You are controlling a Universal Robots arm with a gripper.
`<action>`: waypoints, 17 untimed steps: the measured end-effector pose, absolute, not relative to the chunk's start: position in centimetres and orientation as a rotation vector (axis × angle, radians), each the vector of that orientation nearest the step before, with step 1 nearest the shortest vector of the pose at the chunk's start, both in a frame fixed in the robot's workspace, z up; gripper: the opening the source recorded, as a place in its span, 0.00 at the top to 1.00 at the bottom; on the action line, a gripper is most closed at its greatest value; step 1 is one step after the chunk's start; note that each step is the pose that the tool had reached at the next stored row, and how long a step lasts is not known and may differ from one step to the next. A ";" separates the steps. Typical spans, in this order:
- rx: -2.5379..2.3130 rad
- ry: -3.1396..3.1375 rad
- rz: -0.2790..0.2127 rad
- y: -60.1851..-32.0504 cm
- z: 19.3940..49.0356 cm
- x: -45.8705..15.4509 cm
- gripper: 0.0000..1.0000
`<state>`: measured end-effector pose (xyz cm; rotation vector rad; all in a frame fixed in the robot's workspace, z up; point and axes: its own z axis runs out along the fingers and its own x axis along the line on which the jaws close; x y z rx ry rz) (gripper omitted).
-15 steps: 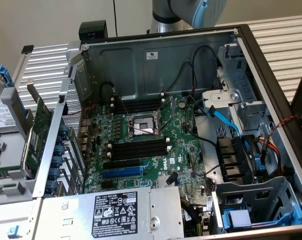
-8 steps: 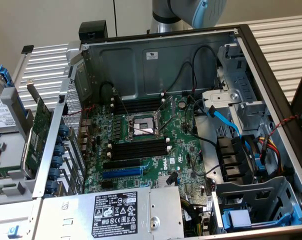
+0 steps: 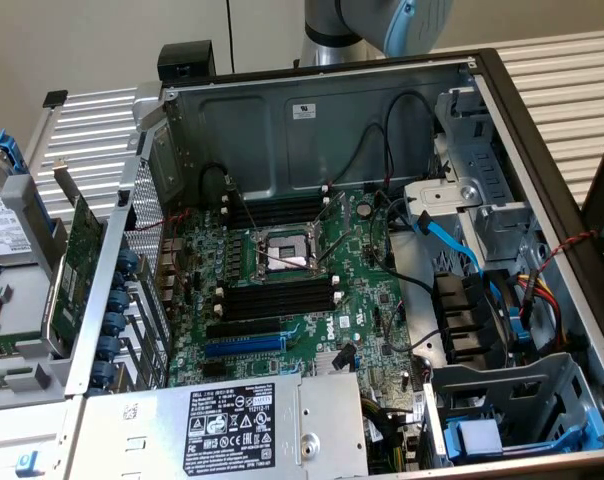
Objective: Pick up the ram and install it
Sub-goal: 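Pick up the ram and move it above insertion slot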
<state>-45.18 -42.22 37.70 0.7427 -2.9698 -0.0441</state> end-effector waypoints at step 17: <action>1.187 -2.863 -0.028 -42.2 37.6 -45.2 0.89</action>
